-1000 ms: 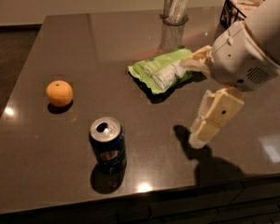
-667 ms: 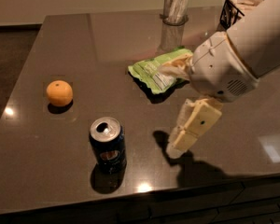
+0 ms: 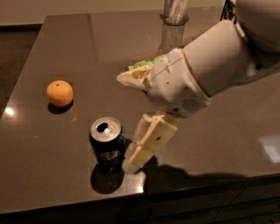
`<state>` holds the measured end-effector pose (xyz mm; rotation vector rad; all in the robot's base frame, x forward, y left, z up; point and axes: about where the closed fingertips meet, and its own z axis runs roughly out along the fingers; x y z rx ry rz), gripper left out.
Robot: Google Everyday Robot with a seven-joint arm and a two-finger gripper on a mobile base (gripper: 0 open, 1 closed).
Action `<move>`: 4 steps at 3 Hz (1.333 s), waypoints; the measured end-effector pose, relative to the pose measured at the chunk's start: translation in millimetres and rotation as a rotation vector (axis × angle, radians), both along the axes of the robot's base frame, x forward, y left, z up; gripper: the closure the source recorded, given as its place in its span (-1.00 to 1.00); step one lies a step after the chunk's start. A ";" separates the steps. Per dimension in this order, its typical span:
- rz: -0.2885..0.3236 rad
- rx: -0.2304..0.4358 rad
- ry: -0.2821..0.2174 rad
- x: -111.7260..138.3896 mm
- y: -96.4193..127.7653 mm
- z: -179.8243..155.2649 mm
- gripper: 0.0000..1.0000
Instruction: Move pepsi can near green rice chip bag
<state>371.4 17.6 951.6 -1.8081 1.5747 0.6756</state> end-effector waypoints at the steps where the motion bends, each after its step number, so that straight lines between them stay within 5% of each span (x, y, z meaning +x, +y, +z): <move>1: 0.016 -0.001 0.013 -0.4 17.9 -20.9 -1.00; 3: 0.040 -0.022 0.027 -3.7 32.7 -45.5 -1.00; 4: 0.053 -0.031 0.035 -7.2 33.7 -48.2 -0.65</move>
Offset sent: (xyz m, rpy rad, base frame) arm 0.0007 0.0374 -0.0605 -0.0122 0.0522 0.0428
